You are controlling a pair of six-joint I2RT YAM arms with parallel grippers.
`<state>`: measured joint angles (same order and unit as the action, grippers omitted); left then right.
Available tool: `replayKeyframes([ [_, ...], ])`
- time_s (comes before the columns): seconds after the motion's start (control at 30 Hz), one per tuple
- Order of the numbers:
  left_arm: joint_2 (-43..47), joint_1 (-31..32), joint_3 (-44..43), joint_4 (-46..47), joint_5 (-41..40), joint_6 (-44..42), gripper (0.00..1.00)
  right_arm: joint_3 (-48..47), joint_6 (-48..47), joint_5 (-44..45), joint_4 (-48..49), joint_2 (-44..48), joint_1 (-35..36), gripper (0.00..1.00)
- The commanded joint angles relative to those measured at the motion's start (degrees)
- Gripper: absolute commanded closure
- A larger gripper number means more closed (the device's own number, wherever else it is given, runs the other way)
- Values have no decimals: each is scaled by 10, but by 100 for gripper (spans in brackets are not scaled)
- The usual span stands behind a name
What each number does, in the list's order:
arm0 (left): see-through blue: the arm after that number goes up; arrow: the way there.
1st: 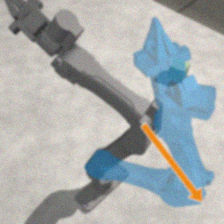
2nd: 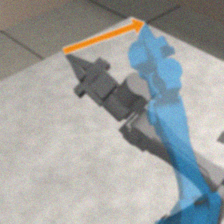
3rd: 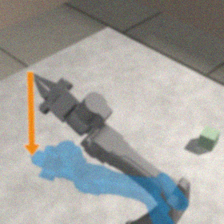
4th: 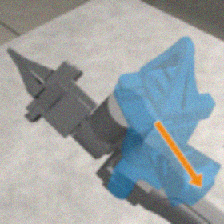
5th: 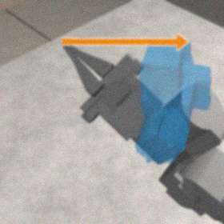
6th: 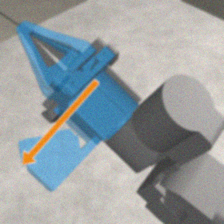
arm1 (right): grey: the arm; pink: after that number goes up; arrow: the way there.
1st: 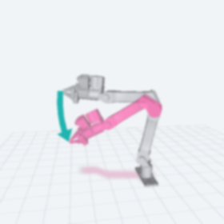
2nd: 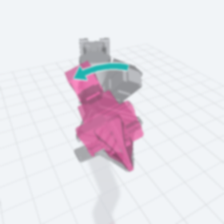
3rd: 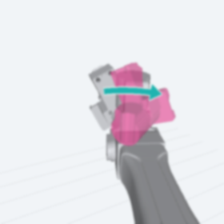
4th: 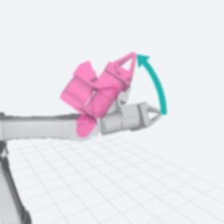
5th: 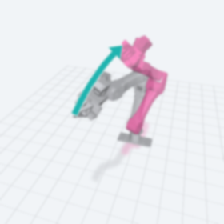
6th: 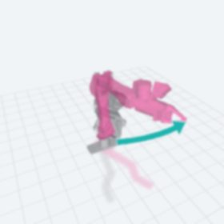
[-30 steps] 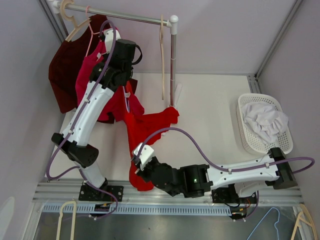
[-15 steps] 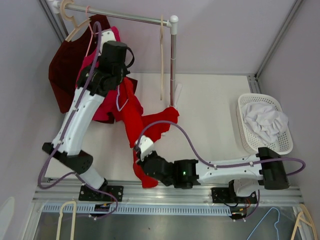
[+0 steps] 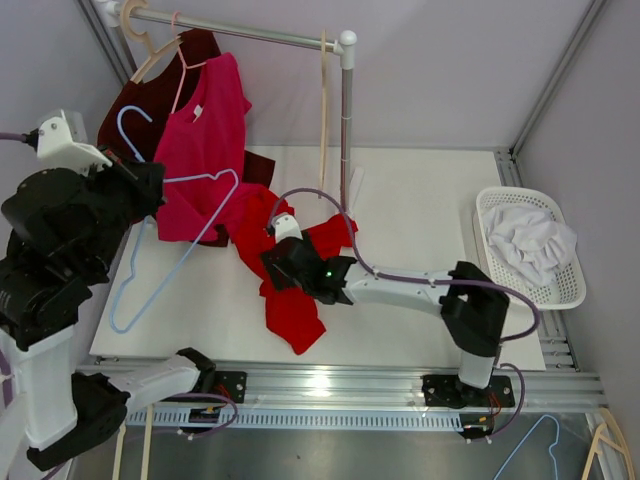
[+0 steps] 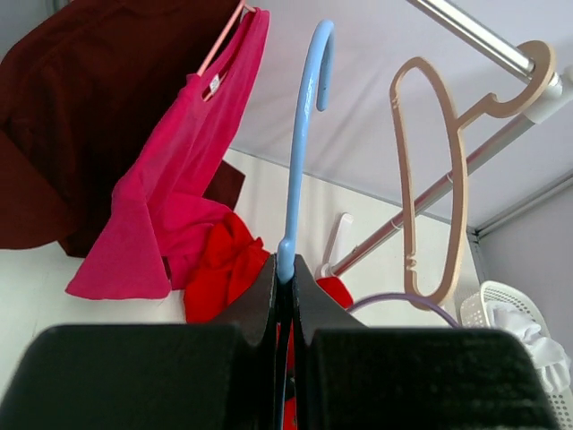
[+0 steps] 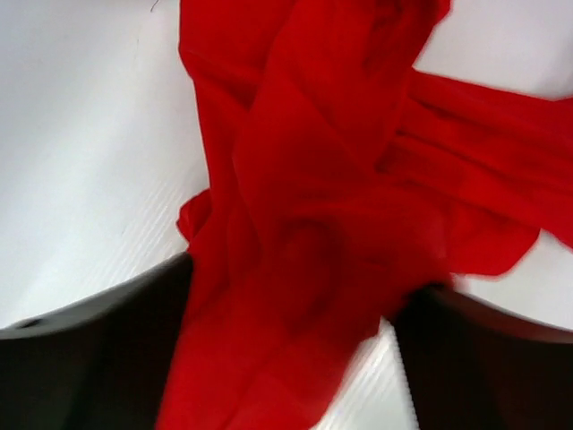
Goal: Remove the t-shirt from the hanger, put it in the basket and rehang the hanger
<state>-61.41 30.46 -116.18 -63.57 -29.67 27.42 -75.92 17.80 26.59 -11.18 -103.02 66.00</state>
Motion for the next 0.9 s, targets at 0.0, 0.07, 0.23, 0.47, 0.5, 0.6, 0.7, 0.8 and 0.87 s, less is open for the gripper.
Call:
replayKeyframes([
  [0.0,-25,0,5,8,-14,-28,99,-89,-13,-55,-48,-55,-15,1],
  [0.07,-25,-4,11,18,-28,-35,99,-158,-15,-76,-91,-115,-26,1],
  [0.23,-21,-14,29,62,-28,-47,99,-246,-15,-115,-135,-217,-49,1],
  [0.47,-49,-40,-4,93,-14,-66,99,-266,0,-141,-150,-289,-66,1],
  [0.5,-62,-42,-11,93,-12,-68,99,-267,1,-146,-154,-299,-66,1],
  [0.6,-73,-44,-29,106,0,-73,99,-258,4,-177,-169,-304,-65,20],
  [0.7,-77,-44,-26,122,3,-75,99,-206,10,-193,-162,-282,-61,77],
  [0.8,-82,-45,-26,129,-2,-79,99,-115,31,-192,-139,-203,-49,100],
  [0.87,-88,-51,-25,136,0,-82,99,-75,42,-191,-142,-118,-38,100],
])
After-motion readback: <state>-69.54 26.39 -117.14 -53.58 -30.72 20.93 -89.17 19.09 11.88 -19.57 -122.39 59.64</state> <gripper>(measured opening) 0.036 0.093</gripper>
